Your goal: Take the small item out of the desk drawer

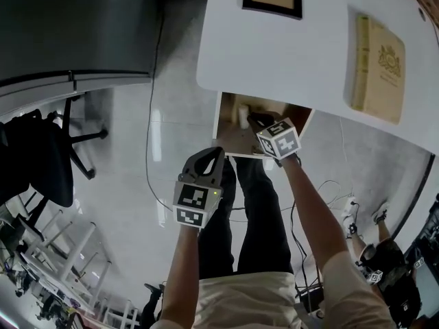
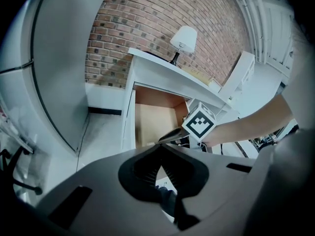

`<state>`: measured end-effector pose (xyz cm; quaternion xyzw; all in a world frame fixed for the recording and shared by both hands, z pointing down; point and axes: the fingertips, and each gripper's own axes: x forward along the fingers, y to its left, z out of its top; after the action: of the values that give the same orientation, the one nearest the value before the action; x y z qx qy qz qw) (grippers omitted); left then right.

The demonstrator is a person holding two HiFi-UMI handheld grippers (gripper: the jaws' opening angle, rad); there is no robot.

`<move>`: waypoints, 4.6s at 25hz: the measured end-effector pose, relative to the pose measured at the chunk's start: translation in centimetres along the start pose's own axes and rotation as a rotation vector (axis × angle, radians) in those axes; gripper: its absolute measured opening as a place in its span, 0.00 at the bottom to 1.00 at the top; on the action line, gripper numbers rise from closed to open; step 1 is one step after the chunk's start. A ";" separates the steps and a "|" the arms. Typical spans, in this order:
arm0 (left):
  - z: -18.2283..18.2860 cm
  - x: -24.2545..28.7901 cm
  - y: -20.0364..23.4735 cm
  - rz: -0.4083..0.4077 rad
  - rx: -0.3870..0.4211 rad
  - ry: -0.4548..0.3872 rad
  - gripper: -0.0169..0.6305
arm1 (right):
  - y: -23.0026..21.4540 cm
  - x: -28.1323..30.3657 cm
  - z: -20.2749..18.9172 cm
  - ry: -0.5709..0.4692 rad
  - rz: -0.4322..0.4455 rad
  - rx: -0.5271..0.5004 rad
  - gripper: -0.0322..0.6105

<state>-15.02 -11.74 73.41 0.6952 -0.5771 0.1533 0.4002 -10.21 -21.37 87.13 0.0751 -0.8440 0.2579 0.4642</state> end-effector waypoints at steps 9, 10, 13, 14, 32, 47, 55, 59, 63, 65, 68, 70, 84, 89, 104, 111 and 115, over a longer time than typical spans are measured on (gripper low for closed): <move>-0.8 -1.0 0.7 0.017 -0.003 -0.013 0.05 | -0.5 2.2 -1.1 0.096 0.007 -0.016 0.34; -0.8 -1.1 0.9 0.021 -0.010 -0.019 0.05 | -0.4 2.4 -1.3 0.103 0.012 -0.018 0.36; -1.0 -1.1 1.6 0.033 -0.025 -0.034 0.05 | -0.4 3.2 -1.9 0.120 0.019 0.004 0.39; -1.1 -1.1 2.0 0.036 -0.027 -0.036 0.05 | -0.6 3.5 -2.0 0.126 0.013 0.016 0.40; -2.5 -2.2 4.2 0.093 -0.075 -0.058 0.05 | -1.0 5.9 -2.8 0.218 -0.028 -0.048 0.31; -2.7 -2.7 3.7 0.066 -0.029 -0.046 0.05 | 0.6 4.8 -1.6 0.172 -0.013 -0.132 0.28; -1.4 -2.4 2.5 0.035 0.007 -0.047 0.05 | 0.5 2.7 -0.4 0.122 -0.034 -0.134 0.28; -1.1 -2.2 1.7 0.012 0.028 -0.037 0.05 | 1.0 1.4 0.0 0.089 -0.047 -0.104 0.28; -0.8 -1.9 0.7 -0.010 0.050 -0.025 0.05 | 1.8 -0.1 0.4 0.055 -0.052 -0.105 0.28; -0.6 -1.7 0.3 -0.021 0.062 -0.022 0.05 | 1.9 -1.0 0.7 0.031 -0.063 -0.088 0.28; -0.3 -1.3 -0.3 -0.033 0.072 -0.016 0.05 | 1.6 -2.6 0.8 -0.011 -0.092 -0.049 0.28; 0.0 -0.9 -0.9 -0.041 0.081 -0.009 0.05 | 1.4 -3.6 0.6 -0.029 -0.103 -0.021 0.28; 0.6 -0.9 -3.7 -0.097 0.152 0.057 0.05 | 1.1 -9.1 -2.1 -0.087 -0.129 0.196 0.28; 1.3 -1.9 -4.7 -0.104 0.161 0.066 0.05 | 2.0 -11.1 -1.9 -0.109 -0.126 0.230 0.28; 6.6 -8.0 -6.9 -0.079 0.278 0.010 0.05 | 7.5 -19.2 0.6 -0.222 -0.121 0.299 0.28; 8.4 -10.1 -8.5 -0.091 0.281 -0.022 0.05 | 9.1 -23.0 2.4 -0.289 -0.144 0.310 0.28; 9.1 -11.3 -9.3 -0.096 0.270 -0.038 0.05 | 10.9 -24.9 4.1 -0.356 -0.129 0.320 0.28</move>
<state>-11.87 -10.59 56.53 0.7725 -0.5246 0.1970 0.2987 -3.36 -16.90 60.84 0.2455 -0.8544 0.3407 0.3062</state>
